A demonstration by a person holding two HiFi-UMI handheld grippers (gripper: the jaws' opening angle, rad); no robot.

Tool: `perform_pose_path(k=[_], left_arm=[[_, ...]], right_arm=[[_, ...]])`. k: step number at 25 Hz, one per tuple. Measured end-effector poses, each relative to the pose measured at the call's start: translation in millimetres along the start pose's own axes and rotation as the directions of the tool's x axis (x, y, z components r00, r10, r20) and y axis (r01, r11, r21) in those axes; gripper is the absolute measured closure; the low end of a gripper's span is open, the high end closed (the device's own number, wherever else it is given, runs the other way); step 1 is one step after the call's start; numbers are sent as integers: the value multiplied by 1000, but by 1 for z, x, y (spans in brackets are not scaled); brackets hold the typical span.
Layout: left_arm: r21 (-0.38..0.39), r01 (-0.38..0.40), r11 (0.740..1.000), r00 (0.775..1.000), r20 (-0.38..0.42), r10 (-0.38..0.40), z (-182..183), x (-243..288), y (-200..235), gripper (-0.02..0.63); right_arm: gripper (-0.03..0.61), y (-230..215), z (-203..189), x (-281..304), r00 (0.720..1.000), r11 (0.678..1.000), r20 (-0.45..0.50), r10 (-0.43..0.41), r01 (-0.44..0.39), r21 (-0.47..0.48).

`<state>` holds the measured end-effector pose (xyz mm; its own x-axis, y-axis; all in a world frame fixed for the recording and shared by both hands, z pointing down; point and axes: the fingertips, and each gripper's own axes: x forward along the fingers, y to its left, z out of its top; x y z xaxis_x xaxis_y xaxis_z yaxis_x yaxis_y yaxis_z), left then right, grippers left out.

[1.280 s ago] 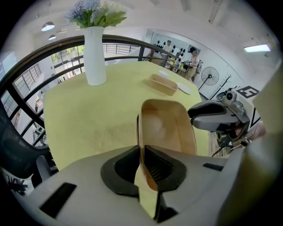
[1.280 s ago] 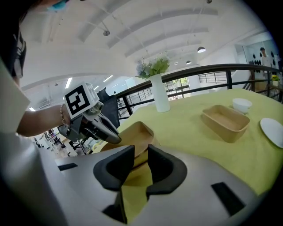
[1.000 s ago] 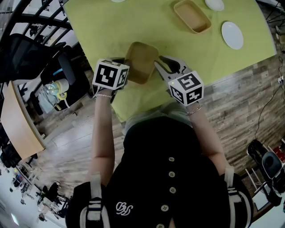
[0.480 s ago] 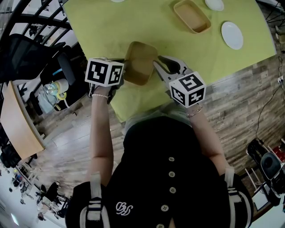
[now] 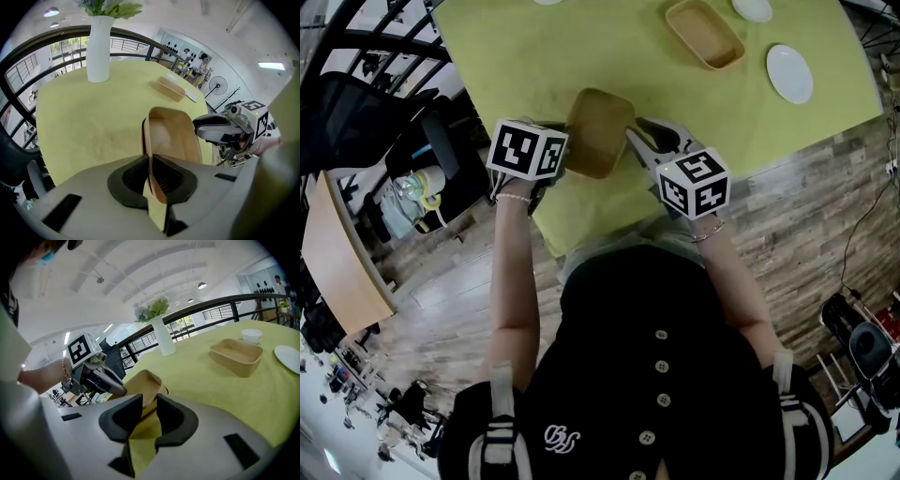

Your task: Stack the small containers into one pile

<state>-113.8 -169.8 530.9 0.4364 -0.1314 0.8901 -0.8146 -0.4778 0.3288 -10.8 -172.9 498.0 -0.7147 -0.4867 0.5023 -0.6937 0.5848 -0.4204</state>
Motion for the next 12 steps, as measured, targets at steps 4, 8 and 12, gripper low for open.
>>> perform_pose_path(k=[4,8,12], left_arm=[[37,-8,999,1000,8,8,0,0,-4,542],[42,-27,999,998,57,25,0,0,-8,508],[68,-68,995,993,106,60,0,-6,-9,460]], right_arm=[[489,-3,-3,2,1000,1000,-11,-9,9,7],[491,-4,-5,2,1000,1000,-15,-14,14,1],[494,-4,-6,1,1000,1000,-22,-15,15,-6]])
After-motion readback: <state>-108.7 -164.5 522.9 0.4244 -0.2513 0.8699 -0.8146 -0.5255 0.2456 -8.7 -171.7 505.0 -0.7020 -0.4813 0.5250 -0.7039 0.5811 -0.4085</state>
